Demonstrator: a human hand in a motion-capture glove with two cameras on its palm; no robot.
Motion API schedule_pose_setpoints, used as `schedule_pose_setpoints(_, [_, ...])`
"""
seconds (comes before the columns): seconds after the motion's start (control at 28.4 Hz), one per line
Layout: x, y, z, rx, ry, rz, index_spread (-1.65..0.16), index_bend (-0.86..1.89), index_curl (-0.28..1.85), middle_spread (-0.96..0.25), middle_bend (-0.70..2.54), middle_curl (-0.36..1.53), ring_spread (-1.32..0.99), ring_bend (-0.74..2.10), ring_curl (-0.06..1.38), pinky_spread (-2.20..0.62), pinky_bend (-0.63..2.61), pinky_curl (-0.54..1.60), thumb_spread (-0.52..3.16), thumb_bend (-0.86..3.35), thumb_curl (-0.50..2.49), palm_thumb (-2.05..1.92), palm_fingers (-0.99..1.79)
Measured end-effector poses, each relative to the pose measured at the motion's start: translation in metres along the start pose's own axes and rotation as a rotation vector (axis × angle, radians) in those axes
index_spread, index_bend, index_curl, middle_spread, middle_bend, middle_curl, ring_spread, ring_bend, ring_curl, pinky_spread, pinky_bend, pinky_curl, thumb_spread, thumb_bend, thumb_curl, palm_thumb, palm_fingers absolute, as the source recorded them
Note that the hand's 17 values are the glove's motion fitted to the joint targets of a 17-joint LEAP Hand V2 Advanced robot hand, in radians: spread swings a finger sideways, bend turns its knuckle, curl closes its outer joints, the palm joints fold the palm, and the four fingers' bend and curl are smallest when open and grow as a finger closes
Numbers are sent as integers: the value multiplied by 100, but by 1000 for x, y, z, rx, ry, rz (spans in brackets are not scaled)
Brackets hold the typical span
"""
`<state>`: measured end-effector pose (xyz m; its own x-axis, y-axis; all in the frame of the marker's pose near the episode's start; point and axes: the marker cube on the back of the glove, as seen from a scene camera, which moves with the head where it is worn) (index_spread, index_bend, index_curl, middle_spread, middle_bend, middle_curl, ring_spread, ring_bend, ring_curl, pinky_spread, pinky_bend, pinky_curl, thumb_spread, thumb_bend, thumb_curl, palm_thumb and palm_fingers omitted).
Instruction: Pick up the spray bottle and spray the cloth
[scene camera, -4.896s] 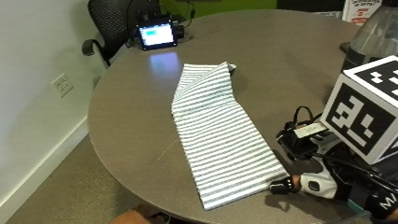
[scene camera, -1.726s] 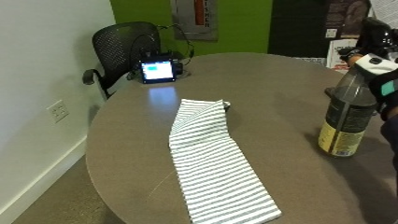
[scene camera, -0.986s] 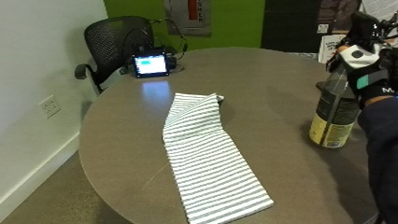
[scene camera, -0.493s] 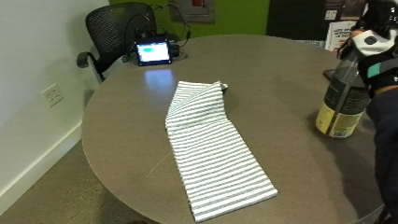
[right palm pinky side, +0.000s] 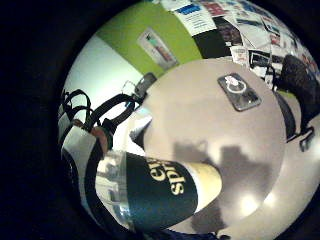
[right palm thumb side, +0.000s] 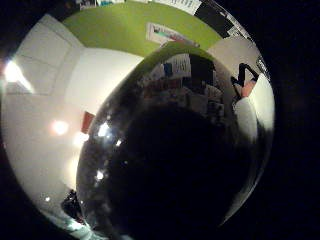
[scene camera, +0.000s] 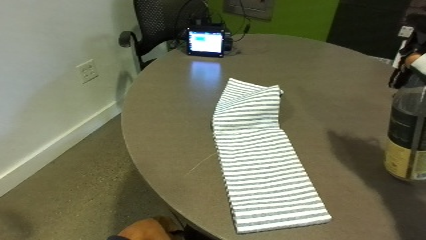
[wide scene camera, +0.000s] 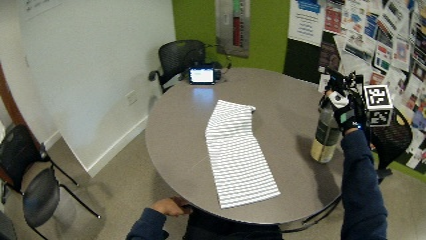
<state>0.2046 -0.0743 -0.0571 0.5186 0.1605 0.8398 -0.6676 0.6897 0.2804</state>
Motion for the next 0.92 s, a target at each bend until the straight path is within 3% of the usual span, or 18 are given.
schedule_pose_setpoints(0.25, [-31, 24, -6, -250, 177, -104, -26, 33, 57, -15, 57, 51, -23, 60, 45, -29, 39, 38, 53, -2, 76, 94, 138])
schedule_pose_setpoints(0.63, [-92, 69, 41, -585, 522, -252, -26, 32, 58, -15, 56, 50, -23, 64, 45, -28, 38, 38, 55, -3, 77, 93, 139])
schedule_pose_setpoints(0.92, [-97, 93, 61, -836, 700, -281, -27, 33, 59, -15, 56, 50, -22, 65, 45, -28, 38, 38, 54, -3, 78, 93, 139])
